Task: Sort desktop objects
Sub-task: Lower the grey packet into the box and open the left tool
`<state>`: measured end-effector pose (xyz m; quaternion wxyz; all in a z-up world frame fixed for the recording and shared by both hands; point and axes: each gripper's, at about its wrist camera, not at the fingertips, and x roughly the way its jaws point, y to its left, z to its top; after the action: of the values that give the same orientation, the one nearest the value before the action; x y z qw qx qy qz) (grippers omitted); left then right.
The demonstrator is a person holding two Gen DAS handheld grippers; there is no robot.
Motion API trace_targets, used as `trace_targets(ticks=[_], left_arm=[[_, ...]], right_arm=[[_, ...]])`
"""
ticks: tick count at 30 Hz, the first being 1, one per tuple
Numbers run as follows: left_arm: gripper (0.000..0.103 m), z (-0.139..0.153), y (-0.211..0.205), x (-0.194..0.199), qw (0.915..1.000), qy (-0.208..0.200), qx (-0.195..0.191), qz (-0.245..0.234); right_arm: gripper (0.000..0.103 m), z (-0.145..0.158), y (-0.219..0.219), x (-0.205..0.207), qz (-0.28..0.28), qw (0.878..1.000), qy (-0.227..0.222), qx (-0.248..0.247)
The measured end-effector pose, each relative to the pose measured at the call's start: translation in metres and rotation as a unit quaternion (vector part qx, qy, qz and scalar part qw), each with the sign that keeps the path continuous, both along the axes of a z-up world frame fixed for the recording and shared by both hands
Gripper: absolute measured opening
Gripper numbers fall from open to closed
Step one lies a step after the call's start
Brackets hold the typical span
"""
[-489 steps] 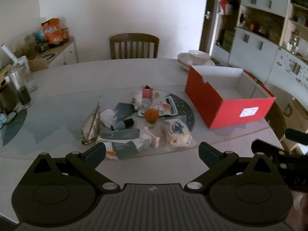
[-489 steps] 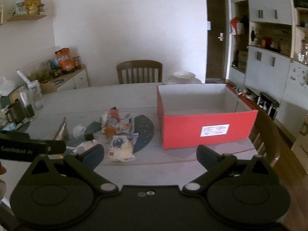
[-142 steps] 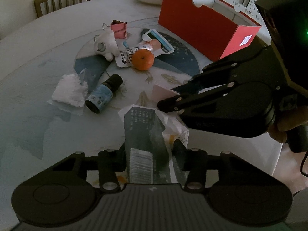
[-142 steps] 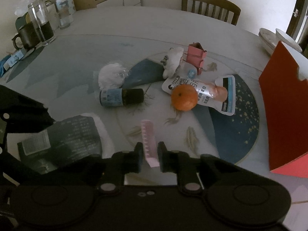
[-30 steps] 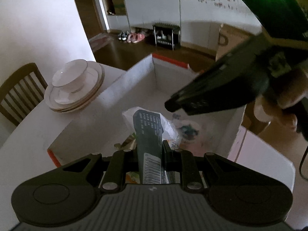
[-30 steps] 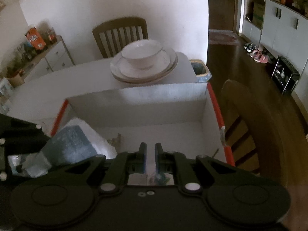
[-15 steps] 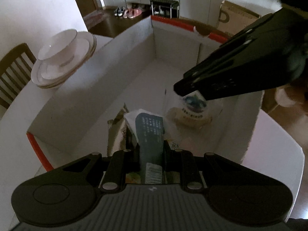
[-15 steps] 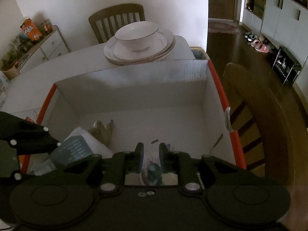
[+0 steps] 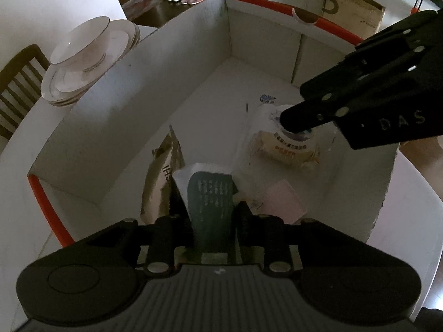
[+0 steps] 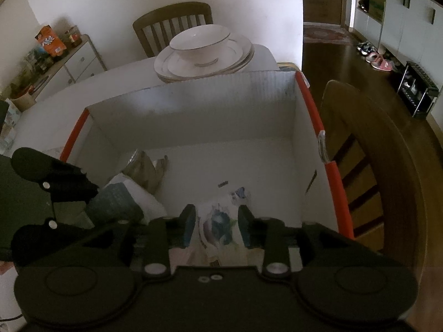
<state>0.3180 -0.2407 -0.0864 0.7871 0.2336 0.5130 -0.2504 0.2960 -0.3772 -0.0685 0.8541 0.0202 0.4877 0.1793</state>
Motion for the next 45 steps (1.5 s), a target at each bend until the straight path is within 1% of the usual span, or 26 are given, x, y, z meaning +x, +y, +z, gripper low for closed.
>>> trace_targets(ticks=[1,4,5,6,7,8,9,10,15,17,19,21,28,32,34,38,40,41,42,43,45], left_arm=[[0.030,0.000,0.000,0.001,1.0000,0.004,-0.003,0.002],[0.032,0.001,0.002,0.001,0.9998,0.006,-0.013,0.012],[0.041,0.003,0.003,-0.001,0.9997,0.006,-0.018,0.014],[0.051,0.005,0.005,-0.001,0.9995,0.004,-0.025,0.019],[0.054,0.007,0.006,-0.002,0.9993,0.000,-0.029,0.025],[0.060,0.010,0.009,-0.002,0.9989,-0.004,-0.036,0.030],[0.065,0.012,0.010,-0.002,0.9985,-0.005,-0.041,0.034],[0.065,0.015,0.012,-0.002,0.9981,-0.005,-0.047,0.040],[0.069,0.026,0.021,-0.009,0.9965,-0.013,-0.066,0.050],[0.069,0.030,0.023,-0.013,0.9955,-0.016,-0.076,0.054],[0.069,0.034,0.026,-0.017,0.9943,-0.020,-0.085,0.061],[0.069,0.038,0.028,-0.022,0.9929,-0.027,-0.095,0.067],[0.069,0.058,0.039,-0.038,0.9873,-0.051,-0.122,0.087],[0.069,0.067,0.045,-0.047,0.9845,-0.069,-0.134,0.090],[0.069,0.070,0.049,-0.053,0.9832,-0.073,-0.139,0.093],[0.069,0.076,0.057,-0.061,0.9797,-0.077,-0.158,0.097],[0.069,0.080,0.063,-0.066,0.9774,-0.080,-0.169,0.099],[0.070,0.081,0.066,-0.068,0.9764,-0.081,-0.173,0.100],[0.074,0.082,0.070,-0.071,0.9757,-0.083,-0.176,0.101],[0.076,0.084,0.074,-0.074,0.9750,-0.088,-0.177,0.101],[0.077,0.087,0.082,-0.079,0.9738,-0.093,-0.181,0.102]], right_arm=[[0.041,0.000,-0.001,-0.001,0.001,1.000,0.000,0.001],[0.051,0.001,-0.003,-0.003,0.004,1.000,-0.001,-0.001],[0.054,0.001,-0.003,-0.004,0.005,1.000,-0.002,-0.003],[0.059,0.002,-0.004,-0.004,0.006,1.000,-0.002,-0.004],[0.059,0.002,-0.004,-0.005,0.009,1.000,-0.001,-0.002],[0.060,0.003,-0.004,-0.006,0.012,1.000,0.000,0.000],[0.063,0.003,-0.005,-0.006,0.015,1.000,0.000,0.001],[0.067,0.004,-0.006,-0.007,0.016,1.000,-0.002,0.002],[0.073,0.009,-0.005,-0.013,0.026,1.000,-0.015,-0.002],[0.073,0.012,-0.005,-0.016,0.031,0.999,-0.021,-0.003],[0.079,0.016,-0.006,-0.018,0.035,0.999,-0.028,-0.004],[0.082,0.021,-0.006,-0.021,0.038,0.999,-0.035,-0.002],[0.086,0.032,-0.005,-0.028,0.052,0.997,-0.047,0.016],[0.088,0.039,-0.002,-0.035,0.060,0.996,-0.061,0.015],[0.092,0.043,0.000,-0.039,0.065,0.995,-0.067,0.015],[0.094,0.047,0.005,-0.049,0.070,0.995,-0.075,0.017],[0.096,0.050,0.008,-0.055,0.069,0.994,-0.079,0.019],[0.097,0.052,0.010,-0.059,0.069,0.994,-0.080,0.020],[0.097,0.054,0.012,-0.062,0.069,0.994,-0.082,0.023],[0.097,0.056,0.014,-0.065,0.068,0.994,-0.085,0.027],[0.098,0.058,0.019,-0.072,0.066,0.993,-0.090,0.028]])
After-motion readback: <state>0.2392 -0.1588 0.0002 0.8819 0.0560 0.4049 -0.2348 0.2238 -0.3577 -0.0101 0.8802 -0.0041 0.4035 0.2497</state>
